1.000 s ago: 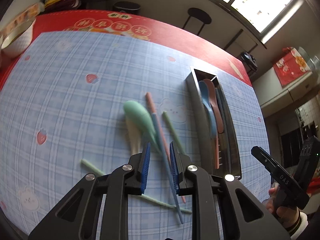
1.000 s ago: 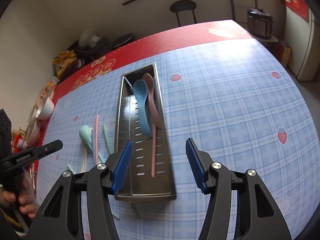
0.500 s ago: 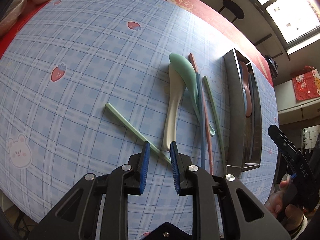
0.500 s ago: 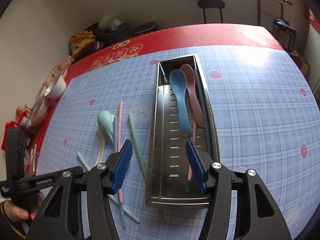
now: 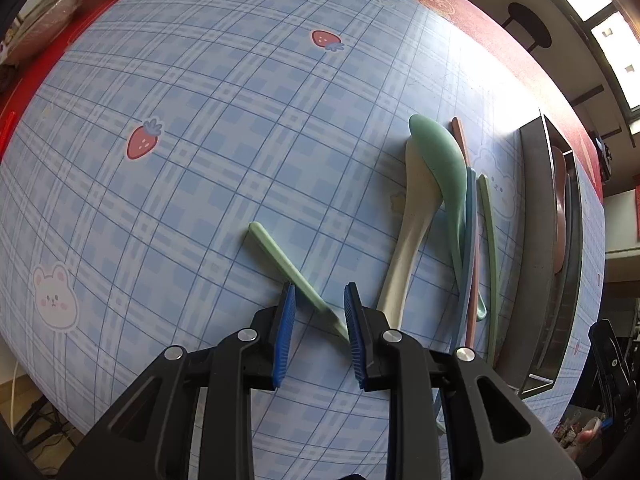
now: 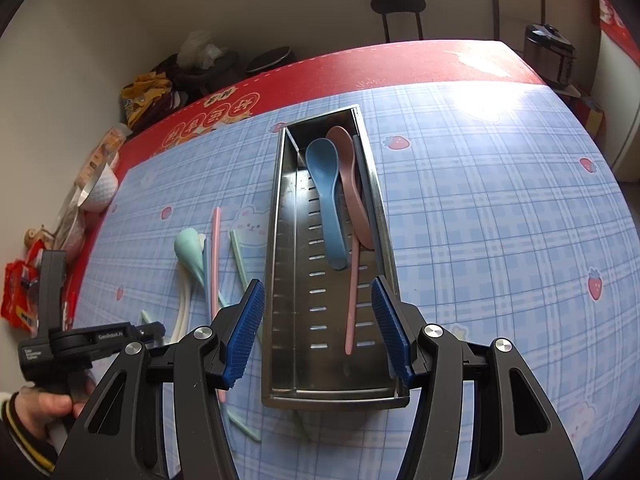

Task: Organize utensils
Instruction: 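Move the left tool to the green chopstick and close on it, then lift the green chopstick with the left tool while the right tool grasps the pink chopstick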

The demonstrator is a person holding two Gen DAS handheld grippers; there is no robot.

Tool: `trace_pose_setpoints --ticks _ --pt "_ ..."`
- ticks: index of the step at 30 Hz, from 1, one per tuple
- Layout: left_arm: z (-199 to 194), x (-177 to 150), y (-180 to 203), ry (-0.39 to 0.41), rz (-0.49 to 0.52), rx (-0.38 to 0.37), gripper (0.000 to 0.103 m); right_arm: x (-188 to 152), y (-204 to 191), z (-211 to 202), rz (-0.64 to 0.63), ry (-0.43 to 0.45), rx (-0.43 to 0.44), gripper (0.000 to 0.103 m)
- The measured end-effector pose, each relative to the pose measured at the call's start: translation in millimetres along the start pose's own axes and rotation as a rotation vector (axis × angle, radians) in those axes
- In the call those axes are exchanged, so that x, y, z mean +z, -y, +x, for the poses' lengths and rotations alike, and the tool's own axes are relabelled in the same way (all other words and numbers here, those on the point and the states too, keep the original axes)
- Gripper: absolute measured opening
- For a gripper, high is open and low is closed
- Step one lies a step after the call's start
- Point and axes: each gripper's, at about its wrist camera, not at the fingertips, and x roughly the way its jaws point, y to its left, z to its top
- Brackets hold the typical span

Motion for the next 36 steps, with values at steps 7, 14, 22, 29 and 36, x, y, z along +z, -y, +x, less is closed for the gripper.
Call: trace_pose_setpoints --ticks 7,14,22,29,36 --pt "-1 13 4 0.038 0.036 0.031 0.007 -1 0 1 0.003 0.0 0.003 0.054" --pt "1 43 3 0.092 0.111 0.019 0.007 -2 -4 3 0.001 -0.008 0.003 0.054" --pt "-2 64 -8 0.106 0.122 -0.026 0.007 0 -13 1 -0.013 0.001 0.017 0.054" --pt "-2 36 -13 0.053 0.123 -0.056 0.02 2 -24 3 -0.032 0.004 0.037 0.054" --pt "0 1 -6 0.082 0.174 -0.022 0.019 -5 -42 12 -0.079 -0.018 0.06 0.054"
